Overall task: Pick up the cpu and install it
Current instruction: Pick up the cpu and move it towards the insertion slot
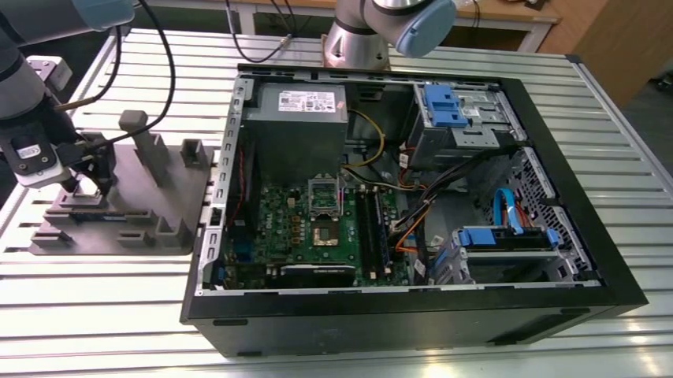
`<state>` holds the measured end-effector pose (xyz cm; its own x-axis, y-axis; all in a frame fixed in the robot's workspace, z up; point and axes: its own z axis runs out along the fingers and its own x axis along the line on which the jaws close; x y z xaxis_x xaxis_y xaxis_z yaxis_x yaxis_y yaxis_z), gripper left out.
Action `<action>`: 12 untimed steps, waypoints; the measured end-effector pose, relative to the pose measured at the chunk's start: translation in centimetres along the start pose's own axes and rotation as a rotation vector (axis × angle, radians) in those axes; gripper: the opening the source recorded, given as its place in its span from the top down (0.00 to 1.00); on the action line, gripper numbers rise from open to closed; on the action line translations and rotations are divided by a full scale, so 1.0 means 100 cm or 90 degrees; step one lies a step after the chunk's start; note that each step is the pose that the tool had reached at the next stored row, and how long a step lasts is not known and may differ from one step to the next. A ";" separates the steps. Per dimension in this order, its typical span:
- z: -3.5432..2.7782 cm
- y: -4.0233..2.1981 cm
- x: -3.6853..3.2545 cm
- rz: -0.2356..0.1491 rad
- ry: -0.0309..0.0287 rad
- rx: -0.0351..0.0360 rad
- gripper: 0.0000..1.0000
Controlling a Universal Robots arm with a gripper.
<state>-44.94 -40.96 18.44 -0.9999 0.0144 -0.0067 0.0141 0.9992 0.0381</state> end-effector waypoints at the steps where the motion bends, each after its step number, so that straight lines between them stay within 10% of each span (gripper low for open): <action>1: 0.0000 0.0000 0.0001 0.000 -0.0001 -0.0003 0.45; 12: -0.0001 0.0000 0.0020 0.000 0.0000 -0.0019 0.45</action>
<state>-45.14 -40.96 18.46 -0.9999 0.0144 -0.0067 0.0141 0.9991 0.0411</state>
